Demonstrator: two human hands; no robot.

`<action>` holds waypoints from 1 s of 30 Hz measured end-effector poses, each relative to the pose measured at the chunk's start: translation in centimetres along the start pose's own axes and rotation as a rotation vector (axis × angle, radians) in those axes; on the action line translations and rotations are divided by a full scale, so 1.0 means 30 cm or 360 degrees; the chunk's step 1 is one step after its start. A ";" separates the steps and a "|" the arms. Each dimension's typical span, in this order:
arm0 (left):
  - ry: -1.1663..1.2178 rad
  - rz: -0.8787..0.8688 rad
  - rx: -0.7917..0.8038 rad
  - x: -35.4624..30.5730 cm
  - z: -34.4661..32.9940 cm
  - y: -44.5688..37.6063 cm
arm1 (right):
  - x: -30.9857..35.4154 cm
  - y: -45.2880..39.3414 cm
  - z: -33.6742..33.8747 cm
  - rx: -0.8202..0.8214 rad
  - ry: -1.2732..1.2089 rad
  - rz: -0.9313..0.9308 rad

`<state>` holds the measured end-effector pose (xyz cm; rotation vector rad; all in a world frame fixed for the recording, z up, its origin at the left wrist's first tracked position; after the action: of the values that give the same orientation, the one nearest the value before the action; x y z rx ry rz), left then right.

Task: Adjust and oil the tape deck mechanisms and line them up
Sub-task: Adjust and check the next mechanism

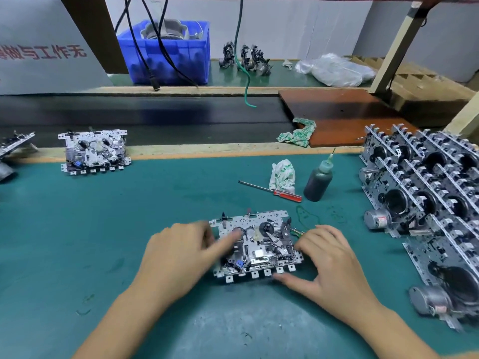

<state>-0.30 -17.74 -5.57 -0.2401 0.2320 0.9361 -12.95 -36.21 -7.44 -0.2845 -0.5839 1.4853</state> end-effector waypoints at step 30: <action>0.0097 -0.0175 -0.0373 -0.036 -0.064 0.105 | 0.037 0.016 -0.001 -0.0117 0.0127 0.0076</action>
<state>-3.66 -17.36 -7.38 -0.4930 0.1630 0.8470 -13.34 -35.07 -7.50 -0.4157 -0.5720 1.4936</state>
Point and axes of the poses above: each hand's wrist, its own y-axis away from the middle knuckle, its own z-axis out of the back of the hand, x = y × z, the point moved 5 cm from there along -y, towards the middle knuckle, and after that the axes turned 2 degrees about -x, right-handed, at the moved point
